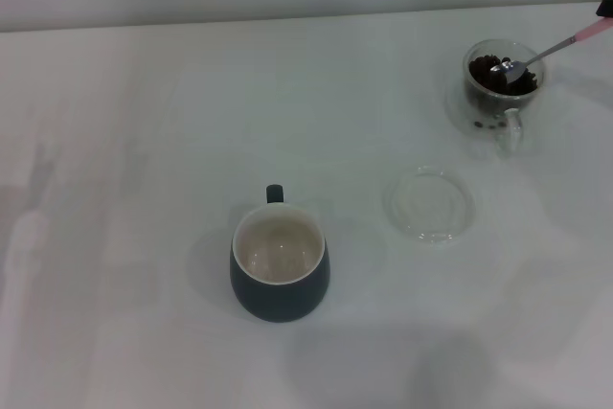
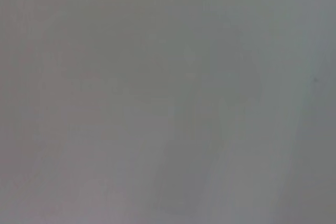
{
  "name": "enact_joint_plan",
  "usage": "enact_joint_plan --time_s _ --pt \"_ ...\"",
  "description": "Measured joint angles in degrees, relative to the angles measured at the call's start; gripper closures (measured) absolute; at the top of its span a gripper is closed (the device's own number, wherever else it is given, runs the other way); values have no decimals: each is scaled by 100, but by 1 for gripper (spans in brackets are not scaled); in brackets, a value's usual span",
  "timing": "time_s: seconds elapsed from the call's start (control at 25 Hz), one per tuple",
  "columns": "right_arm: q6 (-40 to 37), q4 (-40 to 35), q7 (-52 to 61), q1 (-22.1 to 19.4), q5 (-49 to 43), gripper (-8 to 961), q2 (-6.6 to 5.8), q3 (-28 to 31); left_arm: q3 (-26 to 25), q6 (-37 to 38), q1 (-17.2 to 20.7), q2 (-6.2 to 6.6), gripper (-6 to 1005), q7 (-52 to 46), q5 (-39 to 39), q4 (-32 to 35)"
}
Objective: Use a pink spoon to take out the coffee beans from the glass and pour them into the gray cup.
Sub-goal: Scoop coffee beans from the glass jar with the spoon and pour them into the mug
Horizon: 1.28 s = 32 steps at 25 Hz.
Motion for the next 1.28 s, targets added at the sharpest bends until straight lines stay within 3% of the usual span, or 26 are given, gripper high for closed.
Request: enact_joint_plan --time_s 0.16,0.64,1.0,1.28 --pt "22 112 290 102 -229 768 -85 -5 0 -2 0 0 100 0 0 3" --pt "89 285 843 258 -491 764 -189 14 0 -8 -4 0 101 3 0 18" --pt "68 958 1301 415 -477 761 -561 62 0 -105 1 0 100 7 0 75" --pt "44 1249 1494 472 -446 759 -604 76 0 -156 -15 0 100 9 0 190"
